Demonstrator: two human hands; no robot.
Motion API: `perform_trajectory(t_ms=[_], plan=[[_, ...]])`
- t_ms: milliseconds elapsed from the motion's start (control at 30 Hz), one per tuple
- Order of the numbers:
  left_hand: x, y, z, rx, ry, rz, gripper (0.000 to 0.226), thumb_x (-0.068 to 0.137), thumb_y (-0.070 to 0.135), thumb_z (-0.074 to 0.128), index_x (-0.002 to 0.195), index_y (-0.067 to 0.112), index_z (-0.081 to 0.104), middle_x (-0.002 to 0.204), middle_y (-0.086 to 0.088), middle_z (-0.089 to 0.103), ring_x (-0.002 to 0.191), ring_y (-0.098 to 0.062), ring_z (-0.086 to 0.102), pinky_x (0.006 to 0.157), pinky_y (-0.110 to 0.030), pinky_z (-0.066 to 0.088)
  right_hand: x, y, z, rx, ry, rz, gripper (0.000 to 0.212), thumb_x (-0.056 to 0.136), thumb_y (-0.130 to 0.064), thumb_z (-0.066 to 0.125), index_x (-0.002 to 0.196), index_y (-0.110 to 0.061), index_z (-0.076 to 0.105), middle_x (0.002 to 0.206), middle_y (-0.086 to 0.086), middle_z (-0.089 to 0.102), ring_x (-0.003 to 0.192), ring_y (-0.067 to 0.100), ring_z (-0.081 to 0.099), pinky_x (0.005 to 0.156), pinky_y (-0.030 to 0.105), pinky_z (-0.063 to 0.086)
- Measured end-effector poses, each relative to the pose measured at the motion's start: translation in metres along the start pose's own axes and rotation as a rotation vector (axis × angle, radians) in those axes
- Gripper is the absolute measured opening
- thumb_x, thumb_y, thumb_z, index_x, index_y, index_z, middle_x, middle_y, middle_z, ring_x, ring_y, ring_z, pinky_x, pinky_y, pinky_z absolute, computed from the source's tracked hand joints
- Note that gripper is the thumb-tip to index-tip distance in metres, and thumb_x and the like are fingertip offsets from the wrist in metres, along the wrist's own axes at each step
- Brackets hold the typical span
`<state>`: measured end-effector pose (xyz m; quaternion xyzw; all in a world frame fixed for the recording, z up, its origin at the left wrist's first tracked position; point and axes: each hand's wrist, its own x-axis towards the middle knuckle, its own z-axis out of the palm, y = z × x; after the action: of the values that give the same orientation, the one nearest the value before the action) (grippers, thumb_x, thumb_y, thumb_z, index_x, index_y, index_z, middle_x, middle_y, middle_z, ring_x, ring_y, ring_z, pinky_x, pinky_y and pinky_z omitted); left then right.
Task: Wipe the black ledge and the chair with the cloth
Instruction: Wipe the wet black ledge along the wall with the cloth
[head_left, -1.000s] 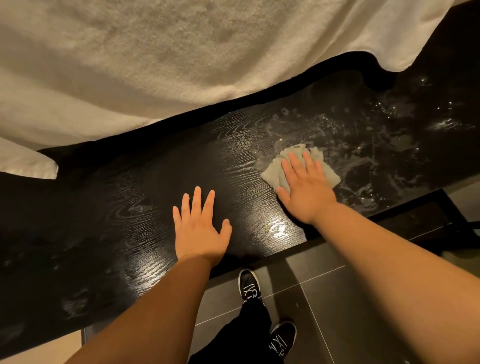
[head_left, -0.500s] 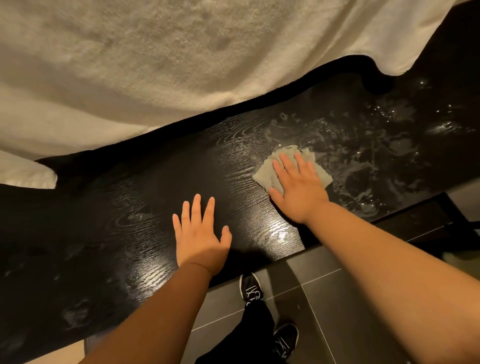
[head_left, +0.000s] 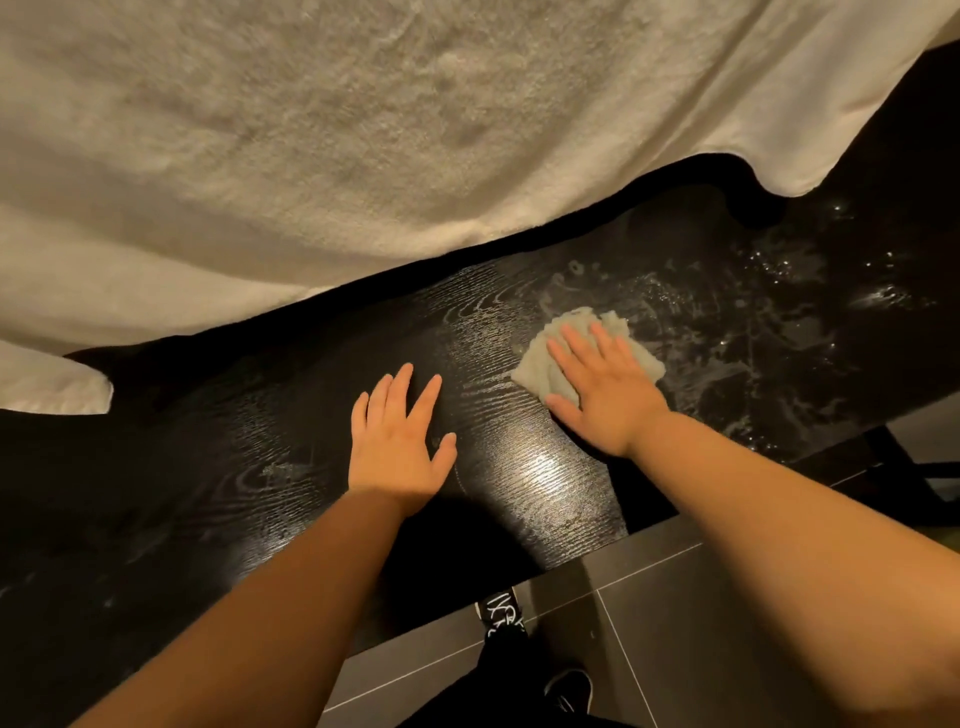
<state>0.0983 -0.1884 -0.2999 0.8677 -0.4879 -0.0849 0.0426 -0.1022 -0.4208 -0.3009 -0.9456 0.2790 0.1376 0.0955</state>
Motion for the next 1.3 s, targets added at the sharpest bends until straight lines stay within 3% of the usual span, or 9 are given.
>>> perform_trajectory(t_ms=[100, 300, 400, 500, 633, 800, 900, 1167, 1300], plan=[[0.006, -0.005, 0.001, -0.002, -0.045, 0.012, 0.077, 0.096, 0.062, 0.037, 0.166, 0.032, 0.022, 0.175, -0.006, 0.010, 0.161, -0.031, 0.006, 0.130, -0.054, 0.003, -0.001, -0.029, -0.002, 0.074, -0.009, 0.171, 0.079, 0.100, -0.067, 0.012, 0.164, -0.025, -0.006, 0.170, 0.002, -0.018, 0.153, 0.033, -0.026, 0.125, 0.053, -0.010], [0.008, -0.005, -0.001, -0.018, -0.070, -0.001, 0.079, 0.096, 0.062, 0.034, 0.167, 0.031, 0.018, 0.176, -0.003, 0.005, 0.162, -0.028, -0.001, 0.130, -0.053, 0.000, -0.044, -0.061, 0.024, 0.029, 0.049, -0.216, 0.075, 0.101, -0.063, 0.034, 0.163, -0.024, 0.022, 0.172, 0.005, 0.008, 0.157, 0.035, -0.006, 0.126, 0.058, 0.004], [0.008, -0.004, 0.001, -0.011, -0.066, -0.004, 0.080, 0.094, 0.063, 0.032, 0.166, 0.031, 0.018, 0.176, -0.003, 0.006, 0.162, -0.028, 0.001, 0.130, -0.053, 0.002, -0.026, -0.031, 0.014, 0.003, 0.047, -0.281, 0.074, 0.101, -0.070, 0.021, 0.162, -0.029, 0.024, 0.171, 0.001, 0.011, 0.158, 0.031, -0.006, 0.127, 0.054, 0.000], [0.008, -0.004, 0.002, -0.016, -0.066, -0.008, 0.080, 0.093, 0.064, 0.030, 0.166, 0.032, 0.019, 0.175, -0.002, 0.007, 0.162, -0.028, 0.001, 0.130, -0.053, 0.002, 0.004, -0.015, -0.001, -0.002, 0.045, -0.054, 0.080, 0.097, -0.073, -0.001, 0.164, -0.030, 0.009, 0.172, 0.002, 0.000, 0.157, 0.030, -0.015, 0.126, 0.051, -0.007], [0.008, -0.004, 0.003, -0.014, -0.064, -0.009, 0.079, 0.094, 0.064, 0.031, 0.165, 0.032, 0.020, 0.175, -0.002, 0.008, 0.161, -0.028, 0.003, 0.130, -0.053, 0.002, 0.020, -0.035, -0.004, 0.086, 0.020, 0.205, 0.079, 0.096, -0.070, 0.002, 0.163, -0.029, -0.006, 0.170, 0.001, -0.016, 0.154, 0.031, -0.024, 0.125, 0.052, -0.011], [0.010, -0.003, 0.001, -0.007, -0.078, -0.012, 0.079, 0.094, 0.063, 0.032, 0.165, 0.032, 0.019, 0.175, -0.002, 0.006, 0.161, -0.028, 0.001, 0.130, -0.053, 0.001, -0.030, -0.052, 0.018, 0.012, 0.060, -0.172, 0.076, 0.101, -0.068, 0.026, 0.163, -0.026, 0.019, 0.172, 0.006, 0.006, 0.157, 0.037, -0.009, 0.125, 0.059, 0.002], [0.011, -0.002, 0.000, -0.009, -0.089, -0.027, 0.079, 0.094, 0.062, 0.036, 0.165, 0.031, 0.020, 0.175, -0.002, 0.006, 0.161, -0.028, 0.001, 0.130, -0.053, 0.000, -0.025, -0.035, 0.014, 0.013, 0.025, -0.275, 0.074, 0.100, -0.070, 0.027, 0.163, -0.030, 0.020, 0.172, 0.000, 0.006, 0.158, 0.031, -0.008, 0.127, 0.054, -0.001], [0.020, -0.001, -0.006, 0.021, -0.147, -0.006, 0.078, 0.097, 0.061, 0.036, 0.166, 0.032, 0.015, 0.176, -0.004, -0.001, 0.161, -0.030, -0.003, 0.130, -0.054, -0.002, 0.050, -0.022, -0.015, 0.083, -0.014, 0.184, 0.077, 0.099, -0.068, 0.007, 0.162, -0.029, -0.011, 0.170, 0.002, -0.019, 0.153, 0.033, -0.026, 0.124, 0.054, -0.012], [0.056, 0.005, -0.018, -0.005, -0.084, -0.076, 0.077, 0.099, 0.058, 0.043, 0.166, 0.030, 0.018, 0.176, -0.005, 0.002, 0.161, -0.031, 0.000, 0.130, -0.052, 0.001, 0.007, -0.051, 0.006, 0.029, 0.028, -0.098, 0.077, 0.099, -0.067, 0.016, 0.164, -0.028, 0.007, 0.172, 0.005, -0.005, 0.155, 0.036, -0.018, 0.125, 0.057, -0.005]])
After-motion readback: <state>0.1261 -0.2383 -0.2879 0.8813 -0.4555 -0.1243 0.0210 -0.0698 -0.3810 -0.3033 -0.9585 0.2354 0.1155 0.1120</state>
